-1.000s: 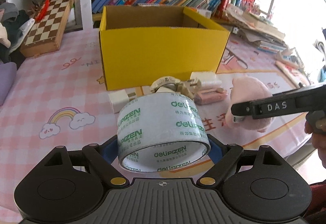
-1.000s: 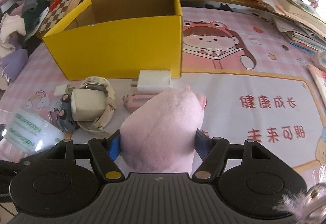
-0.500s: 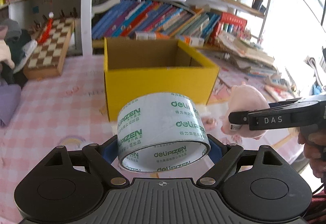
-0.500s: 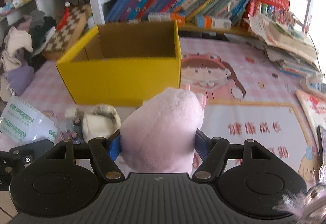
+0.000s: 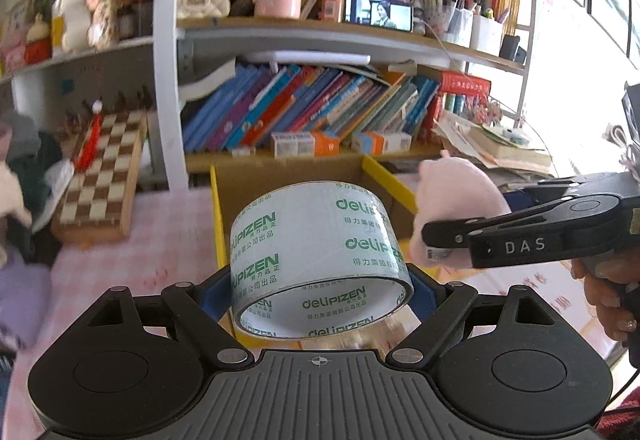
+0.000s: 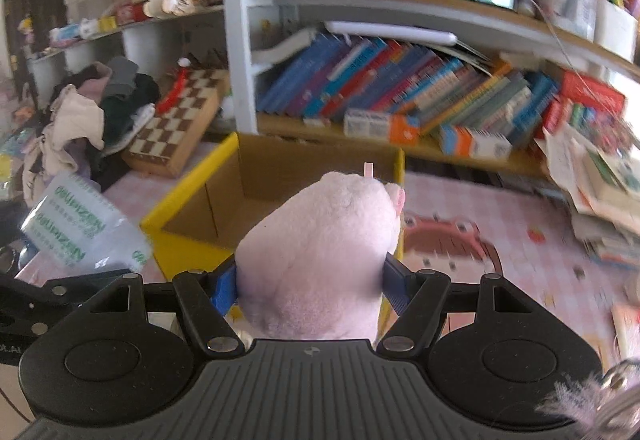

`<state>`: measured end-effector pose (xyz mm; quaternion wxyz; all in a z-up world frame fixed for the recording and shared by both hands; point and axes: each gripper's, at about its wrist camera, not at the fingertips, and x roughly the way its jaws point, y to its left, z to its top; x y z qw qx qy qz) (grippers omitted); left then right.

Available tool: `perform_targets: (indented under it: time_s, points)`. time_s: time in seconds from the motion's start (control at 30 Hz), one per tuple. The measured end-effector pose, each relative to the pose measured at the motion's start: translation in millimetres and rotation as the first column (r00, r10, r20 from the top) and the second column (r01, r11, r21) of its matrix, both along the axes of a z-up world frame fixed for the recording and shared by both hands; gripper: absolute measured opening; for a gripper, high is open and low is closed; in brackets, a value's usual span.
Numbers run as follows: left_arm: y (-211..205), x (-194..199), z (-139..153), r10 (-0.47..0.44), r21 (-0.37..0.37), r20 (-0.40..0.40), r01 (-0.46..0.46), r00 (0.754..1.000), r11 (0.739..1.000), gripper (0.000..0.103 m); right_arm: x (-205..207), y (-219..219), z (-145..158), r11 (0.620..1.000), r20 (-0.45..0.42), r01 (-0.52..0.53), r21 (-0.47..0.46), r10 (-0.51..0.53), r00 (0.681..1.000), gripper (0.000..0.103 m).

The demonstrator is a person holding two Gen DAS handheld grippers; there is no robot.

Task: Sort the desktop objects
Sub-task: 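Lift the tape roll with the left tool while the right tool lifts the pig toward the box, then lower both held objects into the yellow box and open both tools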

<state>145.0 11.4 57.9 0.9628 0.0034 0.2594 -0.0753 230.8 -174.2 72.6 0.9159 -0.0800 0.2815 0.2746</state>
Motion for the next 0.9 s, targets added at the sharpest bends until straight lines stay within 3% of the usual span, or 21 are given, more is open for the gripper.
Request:
perform_targets:
  time_s: [0.27, 0.47, 0.9]
  points:
    - [-2, 64, 6, -0.003, 0.081, -0.008, 0.003, 1.0, 0.997, 0.088, 65, 31, -4, 0.982, 0.039, -0.16, -0.099, 0.165, 0.986, 0.069]
    - [2, 117, -5, 0.012, 0.112, -0.073, -0.003, 0.997, 0.994, 0.088, 113, 55, -22, 0.948, 0.005, -0.258, -0.186, 0.263, 0.965, 0.069]
    - [-4, 191, -43, -0.016, 0.205, -0.235, 0.065, 0.972, 0.977, 0.088, 165, 89, -66, 0.803, -0.104, -0.452, -0.389, 0.449, 0.887, 0.07]
